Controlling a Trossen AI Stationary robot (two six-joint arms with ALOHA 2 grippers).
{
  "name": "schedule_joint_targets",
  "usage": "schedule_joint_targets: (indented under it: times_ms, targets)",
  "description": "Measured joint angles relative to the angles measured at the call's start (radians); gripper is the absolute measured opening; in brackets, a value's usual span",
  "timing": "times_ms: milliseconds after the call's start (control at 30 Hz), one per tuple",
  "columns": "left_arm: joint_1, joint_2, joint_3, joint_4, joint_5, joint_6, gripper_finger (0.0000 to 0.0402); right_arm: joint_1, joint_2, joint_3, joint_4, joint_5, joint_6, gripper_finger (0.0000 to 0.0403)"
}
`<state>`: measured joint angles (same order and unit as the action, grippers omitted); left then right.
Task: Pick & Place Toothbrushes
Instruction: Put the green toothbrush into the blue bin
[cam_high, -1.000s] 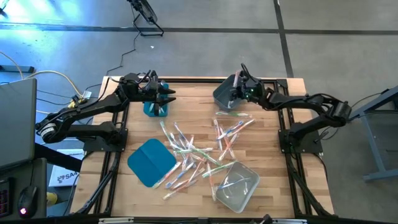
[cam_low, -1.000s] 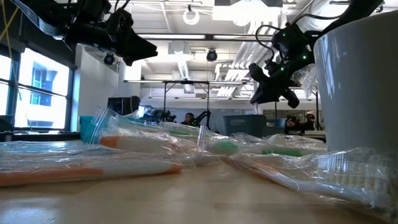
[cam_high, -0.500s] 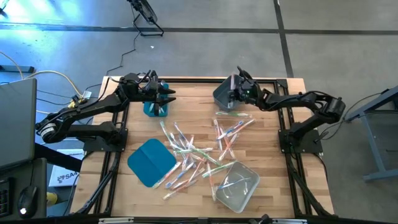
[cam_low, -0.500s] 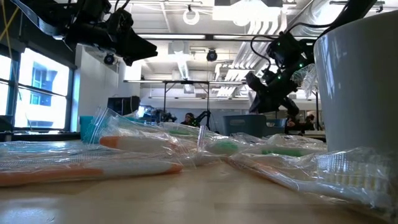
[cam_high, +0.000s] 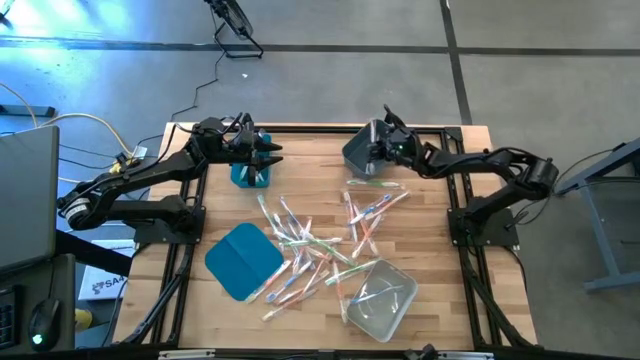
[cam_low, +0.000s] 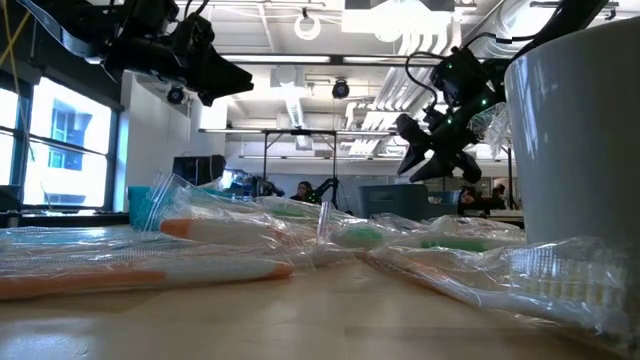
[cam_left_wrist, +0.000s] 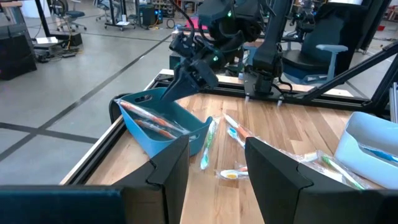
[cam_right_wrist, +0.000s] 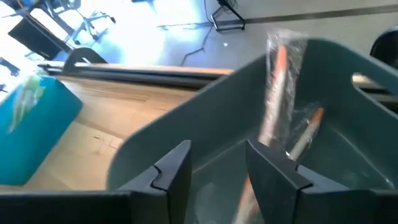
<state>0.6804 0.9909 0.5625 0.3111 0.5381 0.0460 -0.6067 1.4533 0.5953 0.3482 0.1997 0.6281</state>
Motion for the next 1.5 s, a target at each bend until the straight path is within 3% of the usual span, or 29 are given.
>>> schedule_joint_targets:
  times_ms: [433, 700, 1500]
  targets:
    - [0.000, 0.000, 0.000, 0.000, 0.000, 0.000, 0.0154, 0.000, -0.177, 0.000, 0.002, -0.164, -0.004, 0.0136]
    - [0.000, 0.000, 0.000, 0.001, -0.006, 0.001, 0.0154, 0.000, -0.200, 0.000, 0.006, -0.286, -0.005, 0.0138]
    - [0.000, 0.000, 0.000, 0.000, -0.016, -0.002, 0.0154, 0.000, -0.198, 0.000, 0.007, -0.281, -0.056, 0.0138]
